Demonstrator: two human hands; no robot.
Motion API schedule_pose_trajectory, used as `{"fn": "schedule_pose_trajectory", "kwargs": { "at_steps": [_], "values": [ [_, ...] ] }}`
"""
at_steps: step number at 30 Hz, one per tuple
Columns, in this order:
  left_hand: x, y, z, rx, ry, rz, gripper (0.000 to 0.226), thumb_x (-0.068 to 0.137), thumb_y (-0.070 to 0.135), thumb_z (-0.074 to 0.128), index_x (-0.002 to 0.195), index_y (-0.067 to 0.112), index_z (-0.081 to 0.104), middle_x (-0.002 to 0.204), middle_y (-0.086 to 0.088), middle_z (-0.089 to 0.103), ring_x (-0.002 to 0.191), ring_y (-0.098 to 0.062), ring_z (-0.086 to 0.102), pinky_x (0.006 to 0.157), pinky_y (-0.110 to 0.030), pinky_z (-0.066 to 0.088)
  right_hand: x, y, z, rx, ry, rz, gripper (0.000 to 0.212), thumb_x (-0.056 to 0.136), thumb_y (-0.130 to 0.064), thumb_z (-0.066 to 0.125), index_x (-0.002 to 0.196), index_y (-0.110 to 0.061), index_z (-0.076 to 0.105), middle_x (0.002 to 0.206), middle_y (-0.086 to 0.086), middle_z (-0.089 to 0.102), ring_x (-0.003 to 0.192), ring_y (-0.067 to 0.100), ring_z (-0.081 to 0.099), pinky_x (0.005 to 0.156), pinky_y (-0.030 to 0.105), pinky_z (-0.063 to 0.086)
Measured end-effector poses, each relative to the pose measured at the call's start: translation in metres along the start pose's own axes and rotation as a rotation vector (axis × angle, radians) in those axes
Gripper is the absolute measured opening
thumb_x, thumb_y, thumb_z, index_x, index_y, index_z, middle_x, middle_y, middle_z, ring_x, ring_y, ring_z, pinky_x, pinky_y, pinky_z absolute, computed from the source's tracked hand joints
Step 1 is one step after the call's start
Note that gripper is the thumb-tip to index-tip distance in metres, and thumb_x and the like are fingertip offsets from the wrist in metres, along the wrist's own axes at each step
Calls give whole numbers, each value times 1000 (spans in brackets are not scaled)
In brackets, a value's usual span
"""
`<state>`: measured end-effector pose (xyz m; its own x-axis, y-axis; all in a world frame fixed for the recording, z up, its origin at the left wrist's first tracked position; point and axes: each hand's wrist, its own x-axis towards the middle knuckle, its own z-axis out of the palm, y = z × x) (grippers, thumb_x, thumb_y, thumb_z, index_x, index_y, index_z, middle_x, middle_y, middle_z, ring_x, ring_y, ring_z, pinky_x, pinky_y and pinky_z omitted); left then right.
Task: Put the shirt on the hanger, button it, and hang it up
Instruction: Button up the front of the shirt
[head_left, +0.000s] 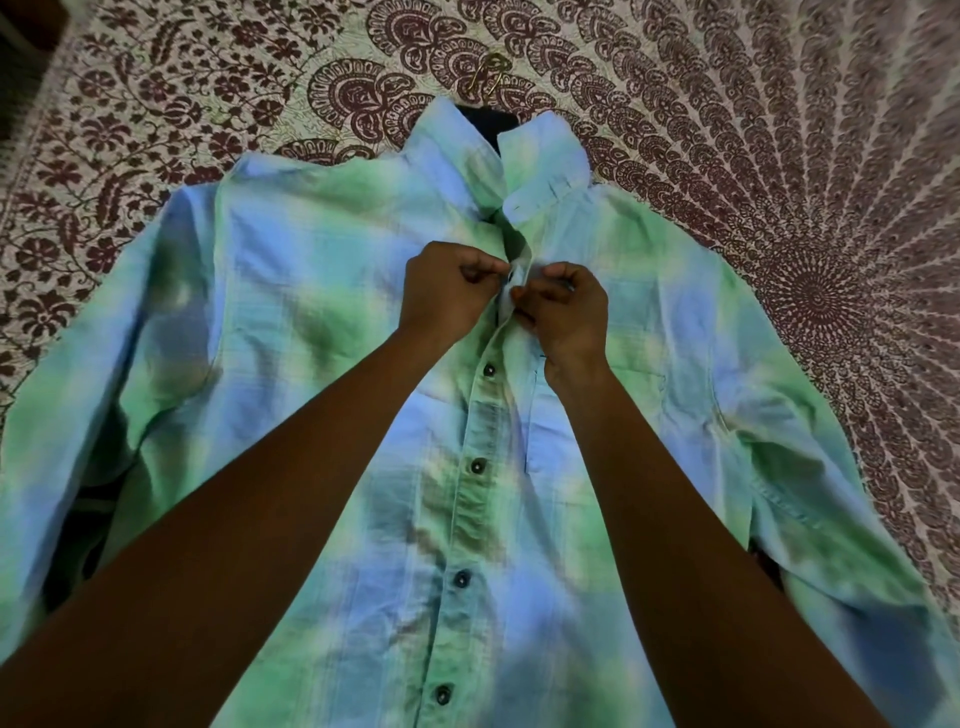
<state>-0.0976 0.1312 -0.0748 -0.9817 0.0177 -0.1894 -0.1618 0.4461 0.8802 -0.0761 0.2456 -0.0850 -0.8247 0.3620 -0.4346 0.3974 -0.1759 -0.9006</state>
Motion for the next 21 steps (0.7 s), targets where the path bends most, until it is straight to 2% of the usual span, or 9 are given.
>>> {"fn": "schedule_pose_trajectory", "kwargs": {
  "at_steps": [3, 4, 7, 11, 17, 19, 21],
  "values": [
    [0, -4, 2, -5, 25, 5, 13, 81, 11, 67, 92, 8, 74, 93, -7, 73, 79, -4, 62, 71, -2, 44, -1, 2, 0, -210, 38, -93, 40, 73, 11, 66, 77, -24, 46, 69, -2, 60, 68, 12, 59, 73, 35, 51],
    [0, -5, 3, -5, 40, -4, 12, 81, 11, 67, 90, 9, 74, 91, -5, 73, 76, -3, 62, 70, -3, 44, -2, 1, 1, -277, 40, -127, 39, 72, 8, 67, 79, -24, 47, 70, -5, 60, 70, 12, 59, 75, 34, 51],
    [2, -7, 5, -3, 77, -38, 7, 79, 12, 69, 84, 9, 72, 85, -3, 71, 67, -1, 60, 66, -3, 44, -6, -2, 0, -403, 32, -211, 32, 75, 6, 64, 89, -18, 47, 70, -9, 59, 65, 6, 58, 70, 26, 49],
    [3, -5, 7, 27, 66, -12, 9, 79, 11, 70, 86, 6, 73, 87, -8, 72, 74, -7, 62, 66, -2, 44, -9, -4, 1, -413, 47, -244, 31, 77, 4, 63, 92, -18, 46, 72, -10, 60, 53, -5, 54, 58, 14, 44],
    [1, -7, 6, -19, 87, -5, 10, 80, 9, 68, 88, 6, 73, 81, 2, 66, 67, 0, 59, 67, -1, 44, -6, -9, 3, -397, 52, -268, 31, 76, 3, 66, 92, -16, 48, 67, -12, 59, 65, -1, 57, 58, 9, 42],
    [0, -7, 7, -28, 85, -7, 9, 80, 9, 68, 88, 7, 72, 80, 3, 66, 69, -2, 60, 68, -3, 45, -5, -7, 3, -352, 81, -222, 34, 74, 3, 68, 90, -17, 47, 66, -11, 58, 63, 1, 57, 60, 13, 46],
    [-1, -6, 9, -35, 80, -17, 9, 80, 8, 68, 88, 6, 72, 81, 2, 66, 69, -1, 60, 67, -3, 45, -4, -3, 4, -297, 118, -158, 38, 72, 3, 70, 82, -22, 44, 64, -7, 58, 62, 8, 58, 68, 27, 52]
  ]
}}
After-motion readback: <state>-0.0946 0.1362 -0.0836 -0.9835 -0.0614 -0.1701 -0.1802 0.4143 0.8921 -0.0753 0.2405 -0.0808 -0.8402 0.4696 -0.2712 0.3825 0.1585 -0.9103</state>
